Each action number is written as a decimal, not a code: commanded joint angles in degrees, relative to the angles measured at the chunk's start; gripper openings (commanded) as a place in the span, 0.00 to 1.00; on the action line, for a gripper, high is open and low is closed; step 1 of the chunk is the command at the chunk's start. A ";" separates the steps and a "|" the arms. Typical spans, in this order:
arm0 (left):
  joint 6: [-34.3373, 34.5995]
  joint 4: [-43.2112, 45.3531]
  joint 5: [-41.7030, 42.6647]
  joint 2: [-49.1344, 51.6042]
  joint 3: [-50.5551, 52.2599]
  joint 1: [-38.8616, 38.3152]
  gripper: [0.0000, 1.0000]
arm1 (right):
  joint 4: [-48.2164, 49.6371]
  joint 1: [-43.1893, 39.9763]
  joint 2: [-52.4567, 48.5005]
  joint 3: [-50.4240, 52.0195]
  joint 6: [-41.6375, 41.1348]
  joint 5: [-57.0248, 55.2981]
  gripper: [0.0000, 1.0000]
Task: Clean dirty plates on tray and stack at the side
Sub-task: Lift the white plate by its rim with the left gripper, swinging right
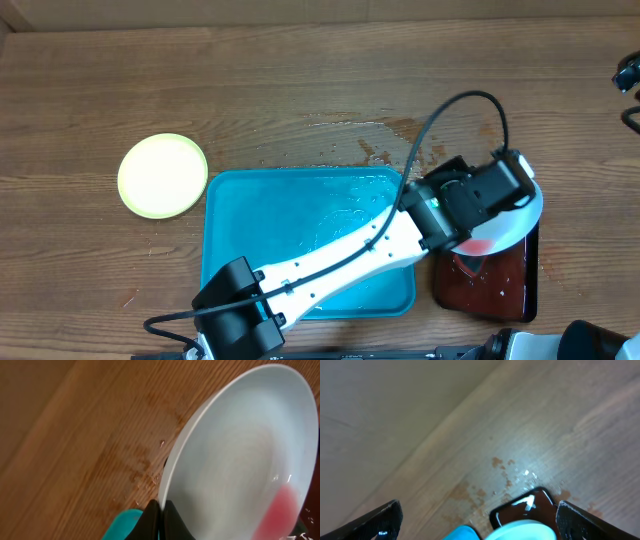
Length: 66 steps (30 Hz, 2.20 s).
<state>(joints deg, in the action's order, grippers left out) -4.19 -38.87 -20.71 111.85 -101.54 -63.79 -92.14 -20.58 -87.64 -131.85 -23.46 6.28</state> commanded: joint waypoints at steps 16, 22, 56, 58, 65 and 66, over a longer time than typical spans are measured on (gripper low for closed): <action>-17.27 5.11 -26.49 0.44 -1.92 -11.30 0.04 | 0.52 -0.17 0.90 -4.20 4.44 4.79 1.00; -19.02 5.22 -32.06 0.44 -1.92 -12.46 0.04 | 0.50 -0.17 0.90 -4.20 4.39 4.83 1.00; -20.26 9.33 -36.94 0.46 -1.92 -14.34 0.04 | 0.28 -0.17 0.90 -4.20 4.20 6.05 1.00; -20.26 9.33 -36.94 0.46 -1.92 -14.34 0.04 | 0.28 -0.17 0.90 -4.20 4.22 6.05 1.00; -20.22 9.35 -36.92 0.46 -1.92 -14.34 0.04 | 0.24 -0.17 0.90 -4.20 4.22 6.29 1.00; -20.22 9.35 -36.92 0.46 -1.92 -14.34 0.04 | 0.26 -0.17 0.90 -4.20 4.22 6.51 1.00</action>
<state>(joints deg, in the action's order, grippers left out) -24.18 -29.98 -56.05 111.90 -101.62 -77.93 -92.16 -20.60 -87.59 -134.69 -19.46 11.90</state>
